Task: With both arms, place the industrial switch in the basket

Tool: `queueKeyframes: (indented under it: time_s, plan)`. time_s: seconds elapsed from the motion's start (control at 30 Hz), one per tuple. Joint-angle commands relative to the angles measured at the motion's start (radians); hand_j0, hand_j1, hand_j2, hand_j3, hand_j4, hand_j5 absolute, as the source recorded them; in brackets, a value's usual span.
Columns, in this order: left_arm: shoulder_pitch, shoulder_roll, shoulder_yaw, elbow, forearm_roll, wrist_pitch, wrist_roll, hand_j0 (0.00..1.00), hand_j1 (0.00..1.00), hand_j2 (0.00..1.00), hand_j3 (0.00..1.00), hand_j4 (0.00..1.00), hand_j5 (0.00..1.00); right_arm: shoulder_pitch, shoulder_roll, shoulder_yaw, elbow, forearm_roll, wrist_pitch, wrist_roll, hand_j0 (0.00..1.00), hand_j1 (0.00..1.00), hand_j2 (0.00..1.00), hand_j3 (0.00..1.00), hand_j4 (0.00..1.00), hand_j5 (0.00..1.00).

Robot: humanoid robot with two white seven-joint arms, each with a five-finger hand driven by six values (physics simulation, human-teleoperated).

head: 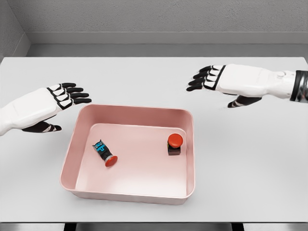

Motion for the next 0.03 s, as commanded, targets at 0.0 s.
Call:
queueKeyframes:
  time_s: [0.0]
  plan:
    - [0.000,0.001,0.000,-0.001,0.007,0.001,0.002,1.00,1.00,1.00,1.00,1.00,1.00,0.006,-0.051,-0.072,0.000,-0.008,0.003,-0.001,1.00,1.00,1.00,1.00,1.00,1.00]
